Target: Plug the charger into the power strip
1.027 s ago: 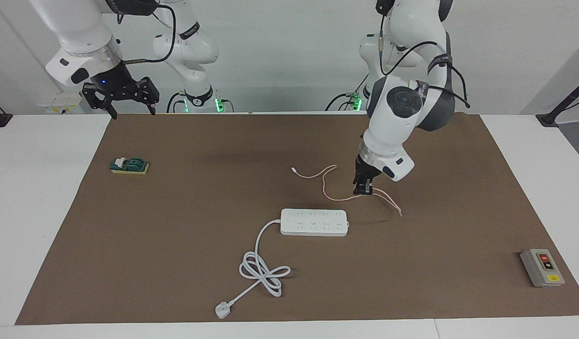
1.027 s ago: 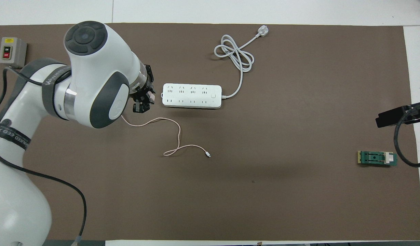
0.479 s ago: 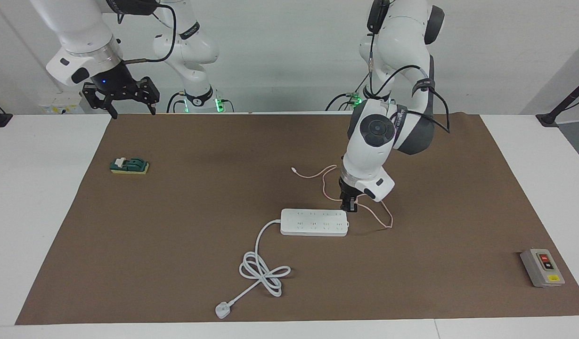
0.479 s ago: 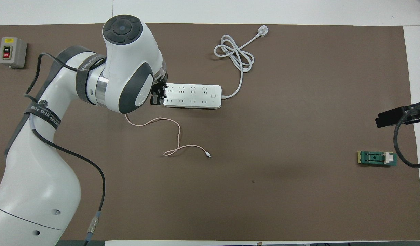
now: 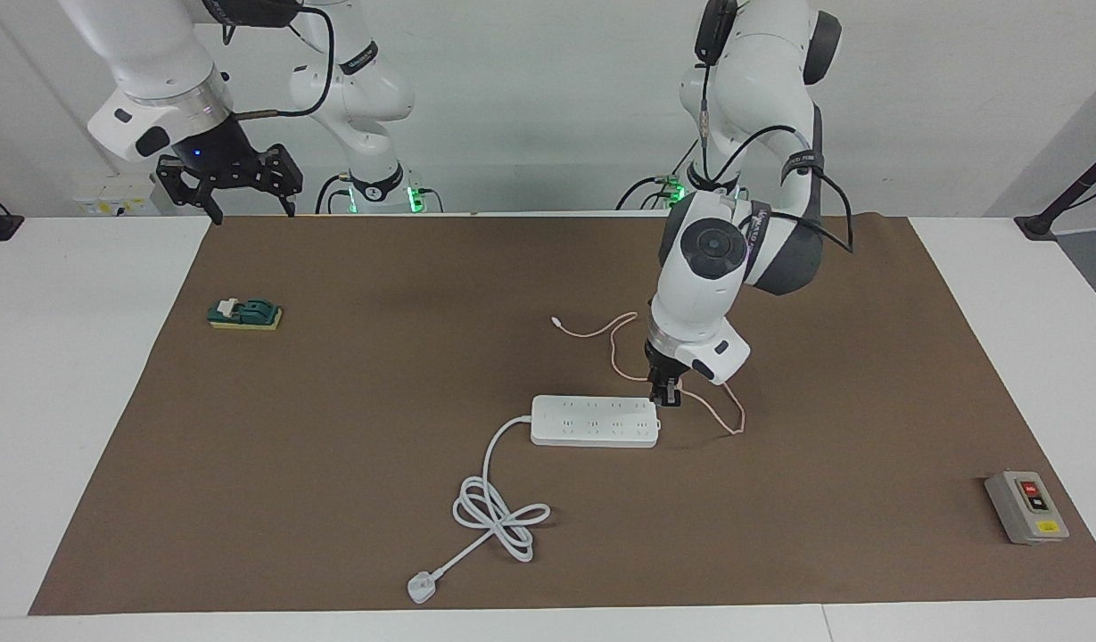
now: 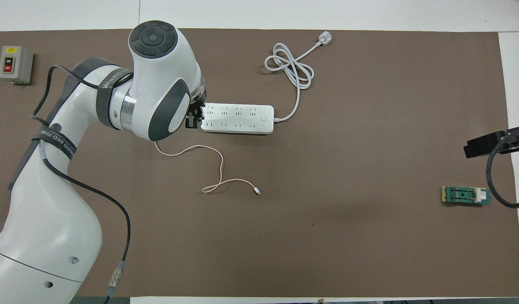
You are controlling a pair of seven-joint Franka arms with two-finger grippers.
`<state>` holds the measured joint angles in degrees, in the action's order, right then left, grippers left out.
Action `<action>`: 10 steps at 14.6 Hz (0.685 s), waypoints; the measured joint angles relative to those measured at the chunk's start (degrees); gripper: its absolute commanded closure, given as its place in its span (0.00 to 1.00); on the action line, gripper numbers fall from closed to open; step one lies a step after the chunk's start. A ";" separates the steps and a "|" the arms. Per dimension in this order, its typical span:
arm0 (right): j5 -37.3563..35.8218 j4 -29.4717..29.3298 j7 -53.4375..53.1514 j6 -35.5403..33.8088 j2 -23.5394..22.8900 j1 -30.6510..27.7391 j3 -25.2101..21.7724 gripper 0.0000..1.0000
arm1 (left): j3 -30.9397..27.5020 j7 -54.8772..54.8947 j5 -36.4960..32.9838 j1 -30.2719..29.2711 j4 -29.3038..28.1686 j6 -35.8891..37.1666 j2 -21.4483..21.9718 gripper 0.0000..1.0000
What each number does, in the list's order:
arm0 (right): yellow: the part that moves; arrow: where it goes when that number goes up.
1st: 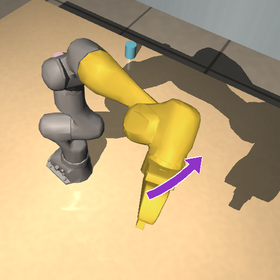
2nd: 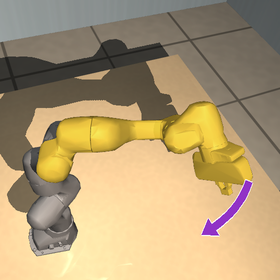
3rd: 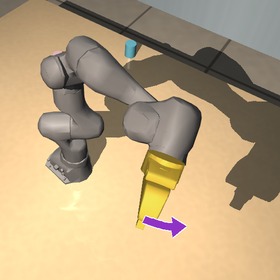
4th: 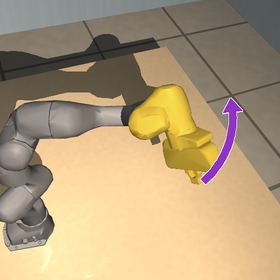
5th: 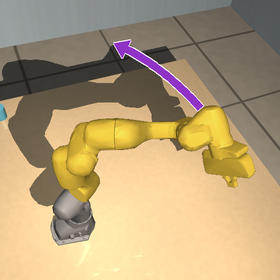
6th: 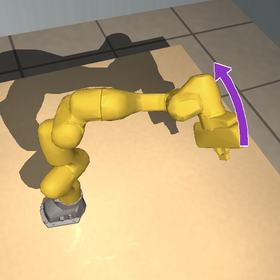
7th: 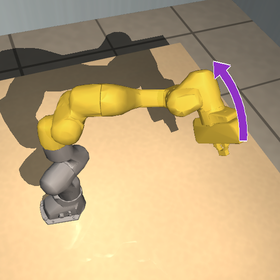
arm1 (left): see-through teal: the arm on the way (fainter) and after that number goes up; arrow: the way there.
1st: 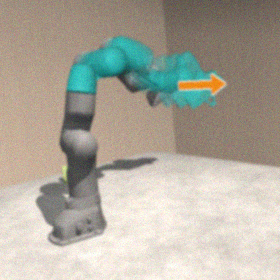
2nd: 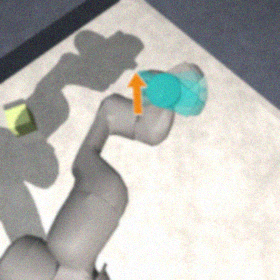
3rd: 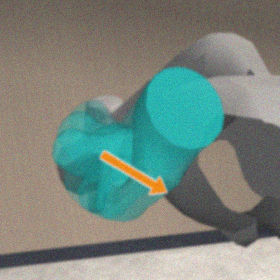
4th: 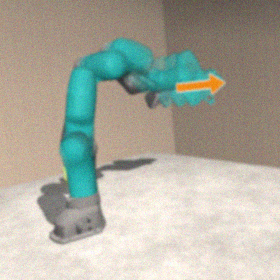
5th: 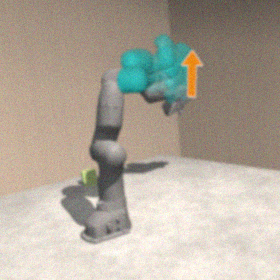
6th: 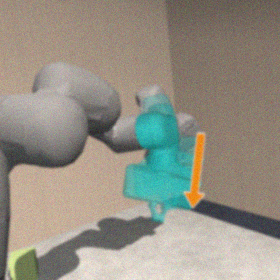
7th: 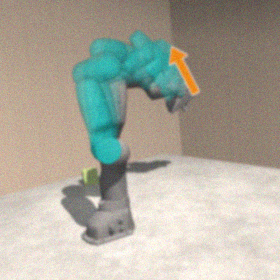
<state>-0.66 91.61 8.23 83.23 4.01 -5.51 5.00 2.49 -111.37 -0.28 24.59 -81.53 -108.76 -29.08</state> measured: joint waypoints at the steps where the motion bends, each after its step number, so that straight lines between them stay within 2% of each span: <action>1: 0.00 0.00 0.00 0.00 0.00 0.01 0.00 0.00 | 0.06 -1.37 -0.01 0.06 -0.95 -1.22 0.00 1.00; 5: 0.00 0.00 0.00 0.00 0.00 0.04 0.00 0.00 | 0.17 -5.99 -0.02 0.18 -3.85 -4.87 0.11 1.00; 10: 0.00 0.00 0.00 0.00 0.00 0.07 0.00 0.00 | 0.20 -7.12 -0.02 0.21 -4.87 -6.33 0.40 1.00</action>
<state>-0.66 91.61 8.23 83.23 4.01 -5.44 5.00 2.69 -118.50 -0.30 24.80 -86.40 -115.09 -28.68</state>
